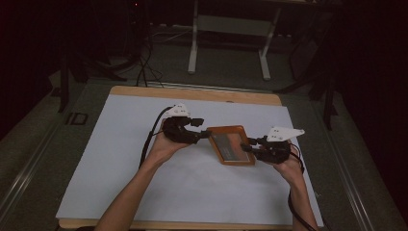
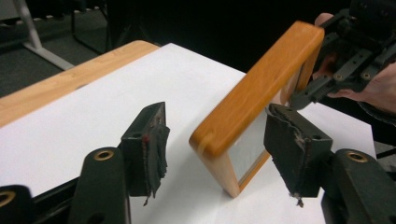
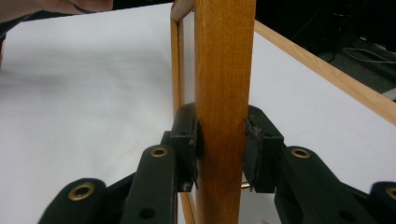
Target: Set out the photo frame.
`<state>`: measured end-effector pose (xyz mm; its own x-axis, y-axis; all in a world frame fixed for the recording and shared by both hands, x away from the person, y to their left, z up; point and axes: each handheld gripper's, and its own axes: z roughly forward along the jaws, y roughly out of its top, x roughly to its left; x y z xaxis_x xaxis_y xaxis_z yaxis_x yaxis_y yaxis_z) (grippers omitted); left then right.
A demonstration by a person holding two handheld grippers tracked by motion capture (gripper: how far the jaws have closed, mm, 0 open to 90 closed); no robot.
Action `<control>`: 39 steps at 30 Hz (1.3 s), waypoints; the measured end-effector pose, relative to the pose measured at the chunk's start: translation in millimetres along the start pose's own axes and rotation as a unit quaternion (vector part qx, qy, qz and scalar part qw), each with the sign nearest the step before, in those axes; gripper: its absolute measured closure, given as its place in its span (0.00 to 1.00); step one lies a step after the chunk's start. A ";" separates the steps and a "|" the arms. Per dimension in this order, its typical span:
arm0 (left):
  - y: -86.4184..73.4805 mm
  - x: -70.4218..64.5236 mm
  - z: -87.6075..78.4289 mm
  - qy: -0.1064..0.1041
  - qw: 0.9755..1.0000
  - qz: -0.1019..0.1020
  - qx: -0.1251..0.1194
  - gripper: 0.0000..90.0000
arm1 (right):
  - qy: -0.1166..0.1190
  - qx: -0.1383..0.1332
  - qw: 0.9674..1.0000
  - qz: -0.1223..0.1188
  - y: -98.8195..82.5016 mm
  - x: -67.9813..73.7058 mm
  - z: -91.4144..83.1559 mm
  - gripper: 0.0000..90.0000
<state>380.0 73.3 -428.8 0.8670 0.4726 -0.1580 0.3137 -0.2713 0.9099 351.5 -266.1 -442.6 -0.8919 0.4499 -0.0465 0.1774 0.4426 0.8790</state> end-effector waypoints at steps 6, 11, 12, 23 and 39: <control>-11.0 1.0 9.3 -0.017 1.000 0.010 0.014 0.41 | 0.000 -0.001 1.000 0.003 -2.2 -0.9 -1.5 0.76; -16.9 -1.6 22.8 -0.023 0.999 0.016 0.029 0.42 | -0.001 -0.002 1.000 0.008 -5.1 -1.4 -3.6 0.76; -17.8 -2.3 25.7 -0.025 0.999 0.016 0.030 0.43 | -0.001 -0.002 1.000 0.007 -5.8 -1.7 -4.2 0.76; -27.1 -7.8 57.7 -0.047 0.998 0.020 0.041 0.52 | -0.004 -0.001 1.000 0.015 -11.4 -3.3 -8.3 0.76; -39.7 -7.1 82.7 -0.066 0.996 0.027 0.044 0.57 | -0.007 -0.005 1.000 0.024 -14.3 -4.8 -9.1 0.76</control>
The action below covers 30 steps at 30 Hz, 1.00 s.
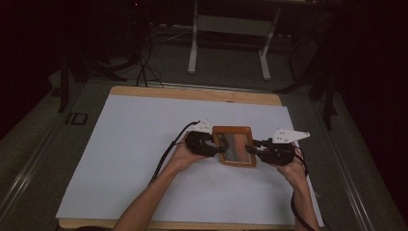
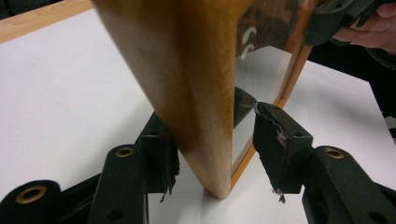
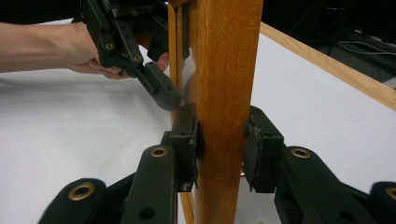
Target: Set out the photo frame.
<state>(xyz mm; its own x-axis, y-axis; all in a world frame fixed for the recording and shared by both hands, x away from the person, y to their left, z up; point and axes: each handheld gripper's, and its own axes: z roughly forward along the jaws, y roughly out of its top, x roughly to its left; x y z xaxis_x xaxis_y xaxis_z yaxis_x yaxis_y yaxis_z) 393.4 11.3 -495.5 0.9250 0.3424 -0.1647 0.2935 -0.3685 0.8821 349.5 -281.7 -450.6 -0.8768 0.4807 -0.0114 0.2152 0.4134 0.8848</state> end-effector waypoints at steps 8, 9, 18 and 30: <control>0.7 0.8 -1.5 -0.014 1.000 -0.004 -0.004 0.63 | -0.007 0.004 1.000 0.007 -2.6 -1.6 -1.9 0.76; 1.2 1.9 -2.1 -0.021 1.000 -0.003 -0.003 0.64 | -0.007 0.005 1.000 0.009 -3.0 -2.2 -2.1 0.75; 4.3 1.8 -6.8 -0.026 1.000 0.002 0.009 0.67 | -0.002 0.008 1.000 0.018 -3.9 -3.0 -0.3 0.74; 1.7 3.4 -25.4 -0.024 1.000 -0.009 0.002 0.68 | 0.017 -0.004 0.999 0.033 -1.4 0.2 12.2 0.74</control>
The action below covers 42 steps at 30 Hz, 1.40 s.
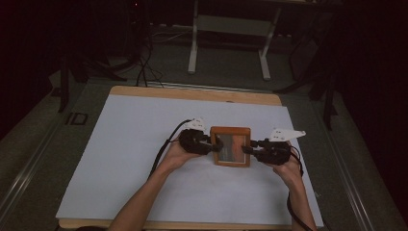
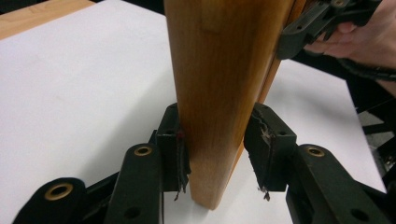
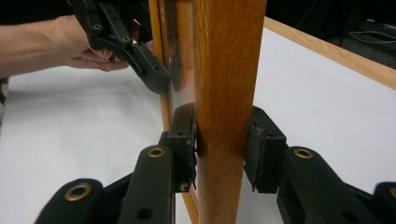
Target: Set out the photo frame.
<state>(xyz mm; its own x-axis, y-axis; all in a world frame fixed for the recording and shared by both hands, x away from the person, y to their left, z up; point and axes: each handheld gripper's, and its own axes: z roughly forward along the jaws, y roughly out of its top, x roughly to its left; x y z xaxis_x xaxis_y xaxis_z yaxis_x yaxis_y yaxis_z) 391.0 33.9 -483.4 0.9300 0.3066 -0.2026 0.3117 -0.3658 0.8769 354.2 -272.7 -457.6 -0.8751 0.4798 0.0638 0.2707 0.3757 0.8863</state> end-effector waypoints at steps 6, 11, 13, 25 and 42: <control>-1.8 -1.2 -11.9 0.008 1.000 -0.003 -0.002 0.68 | 0.009 -0.005 1.000 0.000 4.3 3.1 7.8 0.74; -2.9 -1.2 -21.6 0.015 1.000 -0.007 -0.008 0.68 | 0.014 -0.014 1.000 0.009 6.7 5.1 14.3 0.74; -3.3 -1.6 -24.9 0.020 1.000 -0.010 -0.007 0.68 | 0.014 -0.013 1.000 0.008 7.5 5.5 16.2 0.73; 0.0 -3.0 -39.3 0.038 0.999 -0.021 -0.012 0.67 | 0.015 -0.024 0.999 0.017 15.2 8.6 26.1 0.72; -8.8 -8.6 -70.6 0.072 0.997 -0.040 -0.012 0.67 | 0.040 -0.035 0.998 0.030 22.8 17.6 51.9 0.71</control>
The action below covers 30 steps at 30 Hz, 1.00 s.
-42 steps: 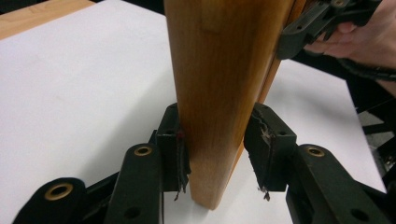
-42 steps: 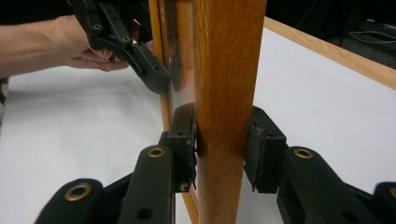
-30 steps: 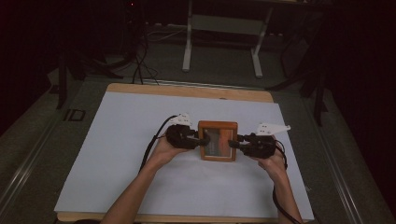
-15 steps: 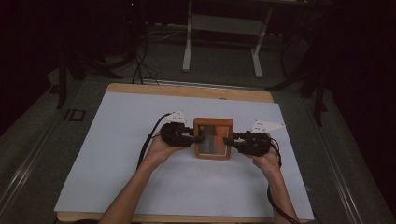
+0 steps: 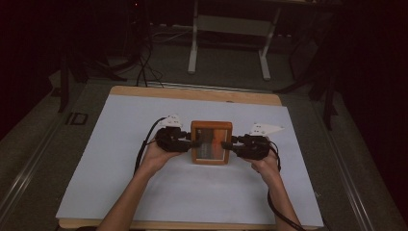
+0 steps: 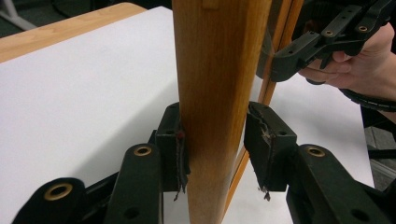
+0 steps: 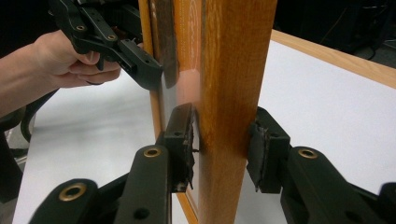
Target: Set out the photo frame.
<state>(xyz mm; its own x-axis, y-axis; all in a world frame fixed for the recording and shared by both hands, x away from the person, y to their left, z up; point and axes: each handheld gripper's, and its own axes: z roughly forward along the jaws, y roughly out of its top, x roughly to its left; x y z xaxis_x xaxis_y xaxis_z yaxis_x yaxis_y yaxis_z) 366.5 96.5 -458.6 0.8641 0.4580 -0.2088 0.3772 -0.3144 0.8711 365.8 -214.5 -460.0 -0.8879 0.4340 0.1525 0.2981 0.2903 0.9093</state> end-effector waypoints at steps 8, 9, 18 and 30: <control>-5.4 -0.9 -13.3 0.013 1.000 -0.002 -0.001 0.67 | 0.014 0.003 1.000 0.001 2.1 4.9 12.3 0.71; -6.0 -0.9 -14.3 0.013 1.000 -0.003 -0.003 0.67 | 0.016 0.003 1.000 0.000 2.3 5.2 13.5 0.71; -11.2 0.6 -19.4 0.017 1.000 -0.014 -0.012 0.67 | 0.019 0.004 1.000 0.005 3.2 7.4 19.4 0.71; -18.2 5.3 -18.6 0.015 0.999 -0.036 -0.008 0.66 | 0.019 0.009 0.999 0.028 -2.8 8.9 27.1 0.71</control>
<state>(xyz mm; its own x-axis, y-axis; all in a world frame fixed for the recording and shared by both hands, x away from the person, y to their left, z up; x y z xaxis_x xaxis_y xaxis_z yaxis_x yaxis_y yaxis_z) 358.0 120.1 -467.3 0.8249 0.5033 -0.2573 0.4316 -0.2669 0.8617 366.6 -188.4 -471.6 -0.8820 0.4176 0.2183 0.3540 0.2816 0.8918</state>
